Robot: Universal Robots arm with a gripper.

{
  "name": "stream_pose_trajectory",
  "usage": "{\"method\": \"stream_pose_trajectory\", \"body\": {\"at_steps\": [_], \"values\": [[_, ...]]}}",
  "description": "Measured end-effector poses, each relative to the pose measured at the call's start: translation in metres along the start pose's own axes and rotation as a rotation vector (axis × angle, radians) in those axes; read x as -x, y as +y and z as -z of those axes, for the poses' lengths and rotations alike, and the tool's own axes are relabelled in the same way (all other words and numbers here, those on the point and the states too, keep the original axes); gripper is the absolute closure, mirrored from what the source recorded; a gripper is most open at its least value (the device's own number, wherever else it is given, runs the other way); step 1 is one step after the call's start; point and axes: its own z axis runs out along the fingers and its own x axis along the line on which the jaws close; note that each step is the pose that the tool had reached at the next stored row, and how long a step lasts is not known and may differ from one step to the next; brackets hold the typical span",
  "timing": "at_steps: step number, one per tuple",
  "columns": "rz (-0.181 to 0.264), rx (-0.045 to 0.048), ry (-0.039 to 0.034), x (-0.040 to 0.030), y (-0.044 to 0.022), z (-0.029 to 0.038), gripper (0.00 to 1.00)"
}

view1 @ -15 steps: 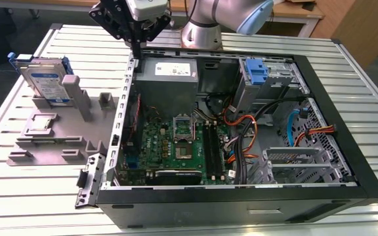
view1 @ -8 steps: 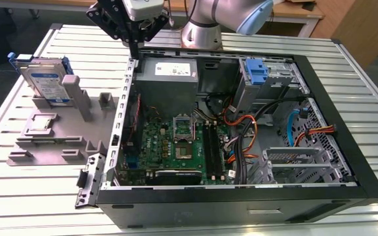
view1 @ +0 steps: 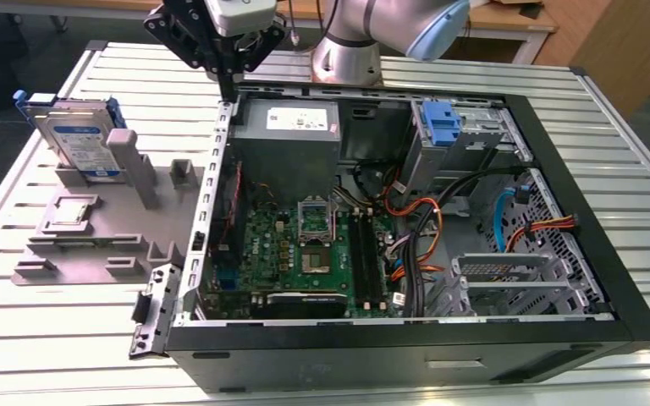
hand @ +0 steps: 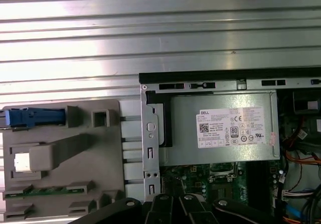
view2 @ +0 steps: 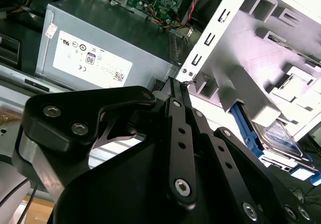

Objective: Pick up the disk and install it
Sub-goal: 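Reach for the disk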

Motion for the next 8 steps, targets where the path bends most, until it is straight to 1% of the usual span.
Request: {"method": "stream_pose_trajectory", "body": {"at_steps": [8], "values": [[0.000, 0.0000, 0.0000, -0.0036, -0.0003, -0.0003, 0.90]]}}
